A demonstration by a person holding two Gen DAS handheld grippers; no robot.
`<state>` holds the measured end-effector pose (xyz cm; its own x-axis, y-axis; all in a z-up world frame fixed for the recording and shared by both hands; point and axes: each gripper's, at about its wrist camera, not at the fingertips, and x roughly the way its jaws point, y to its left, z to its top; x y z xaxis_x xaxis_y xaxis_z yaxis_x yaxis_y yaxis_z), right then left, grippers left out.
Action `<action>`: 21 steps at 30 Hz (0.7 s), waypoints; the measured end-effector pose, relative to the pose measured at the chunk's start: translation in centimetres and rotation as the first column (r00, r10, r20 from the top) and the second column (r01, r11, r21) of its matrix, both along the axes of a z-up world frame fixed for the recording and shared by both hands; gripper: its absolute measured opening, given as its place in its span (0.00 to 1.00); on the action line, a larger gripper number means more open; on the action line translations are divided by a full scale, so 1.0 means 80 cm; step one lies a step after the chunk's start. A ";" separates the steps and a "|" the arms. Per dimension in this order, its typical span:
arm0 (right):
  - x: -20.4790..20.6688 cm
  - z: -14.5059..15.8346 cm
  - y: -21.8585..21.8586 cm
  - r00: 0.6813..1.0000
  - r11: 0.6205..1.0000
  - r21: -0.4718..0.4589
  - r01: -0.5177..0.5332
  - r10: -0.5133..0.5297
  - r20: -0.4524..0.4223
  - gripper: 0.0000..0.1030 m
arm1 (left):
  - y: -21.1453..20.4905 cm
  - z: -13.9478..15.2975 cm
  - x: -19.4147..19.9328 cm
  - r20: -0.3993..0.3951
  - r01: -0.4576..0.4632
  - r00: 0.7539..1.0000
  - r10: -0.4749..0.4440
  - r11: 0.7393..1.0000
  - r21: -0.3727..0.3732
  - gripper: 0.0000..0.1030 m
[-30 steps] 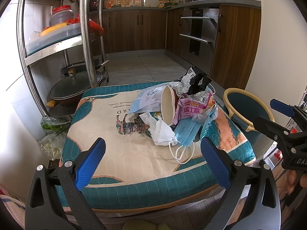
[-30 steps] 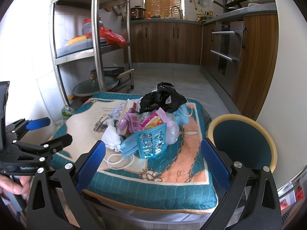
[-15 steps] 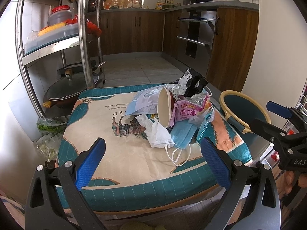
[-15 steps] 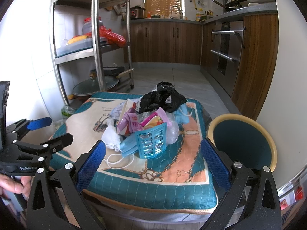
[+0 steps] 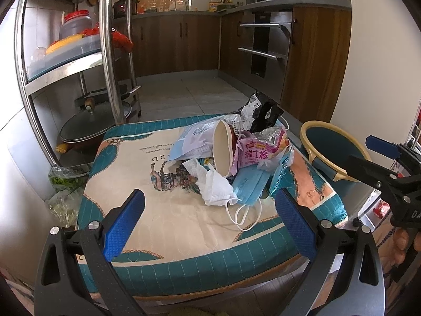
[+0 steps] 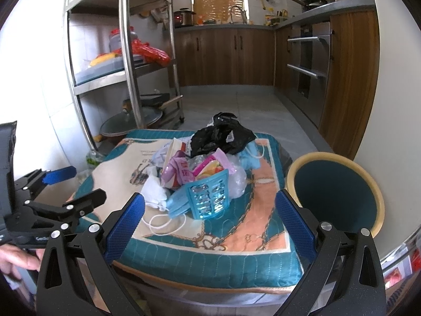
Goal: Collect trash
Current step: 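Grasp the white tissue with the left gripper while the right gripper grasps the silver blister pack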
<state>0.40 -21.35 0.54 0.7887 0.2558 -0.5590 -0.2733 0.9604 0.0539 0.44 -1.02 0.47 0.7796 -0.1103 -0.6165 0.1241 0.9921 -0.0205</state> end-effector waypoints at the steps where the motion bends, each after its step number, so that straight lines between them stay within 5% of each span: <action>1: 0.003 -0.001 -0.001 1.000 1.000 0.009 -0.002 0.002 -0.011 0.96 | 0.000 0.000 0.003 -0.004 0.002 1.000 -0.002 1.000 0.004 0.94; 13: 0.037 -0.016 -0.013 0.989 0.994 0.106 0.002 0.014 -0.149 0.94 | -0.006 -0.027 0.065 -0.112 0.068 0.991 -0.068 0.998 -0.010 0.62; 21: 0.055 -0.033 -0.001 0.978 0.994 0.107 -0.017 0.039 -0.204 0.94 | -0.012 -0.075 0.114 -0.241 0.082 0.966 -0.090 0.996 -0.043 0.59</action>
<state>4.84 -21.44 -2.09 0.6513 0.3414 -0.6777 -0.2723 0.9387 0.2113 9.52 -1.95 -5.53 0.5937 -0.1932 -0.7811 0.1965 0.9762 -0.0921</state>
